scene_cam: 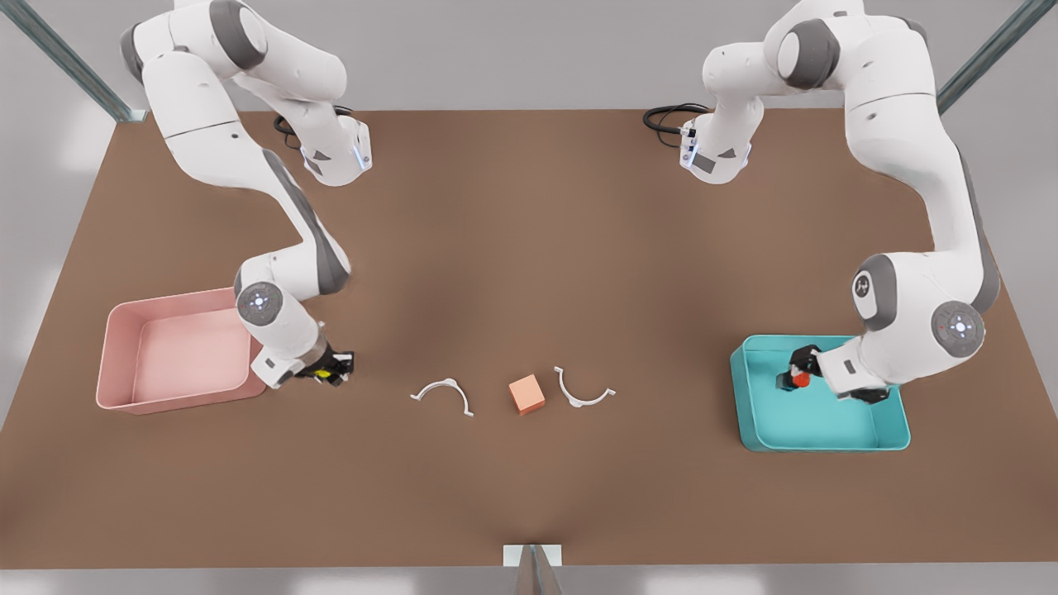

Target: Place the red button in the blue storage box with the left arm, and place the yellow button in the pink storage box with the right arm

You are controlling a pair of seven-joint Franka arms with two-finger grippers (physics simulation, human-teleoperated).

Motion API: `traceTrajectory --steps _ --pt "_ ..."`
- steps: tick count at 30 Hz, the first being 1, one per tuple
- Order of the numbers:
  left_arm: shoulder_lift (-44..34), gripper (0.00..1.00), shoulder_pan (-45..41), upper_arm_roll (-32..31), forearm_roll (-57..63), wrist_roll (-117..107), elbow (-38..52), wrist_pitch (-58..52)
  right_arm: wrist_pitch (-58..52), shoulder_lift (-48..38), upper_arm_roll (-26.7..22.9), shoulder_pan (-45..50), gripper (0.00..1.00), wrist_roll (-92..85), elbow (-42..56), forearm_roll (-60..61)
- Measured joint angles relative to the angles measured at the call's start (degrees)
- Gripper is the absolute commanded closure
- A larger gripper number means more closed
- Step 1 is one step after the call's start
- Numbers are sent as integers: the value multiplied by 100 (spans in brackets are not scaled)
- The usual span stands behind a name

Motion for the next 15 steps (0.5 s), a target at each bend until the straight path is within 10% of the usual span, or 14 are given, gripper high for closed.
traceTrajectory --steps 11,13,14,15 --pt "-1427 0 -306 -15 134 -1431 121 -1119 -210 -636 1427 -4384 51 -1613 -992 16" --pt "-1424 0 -303 -12 136 -1619 122 -1207 -227 -440 1427 -4599 41 -1968 -971 1" --pt "-1421 0 -301 -15 136 -1706 122 -1241 -229 -336 1424 -4634 6 -2121 -946 -16" --pt "-1420 0 -303 -16 137 -1788 124 -1270 -233 -245 1419 -4645 0 -2263 -885 -31"
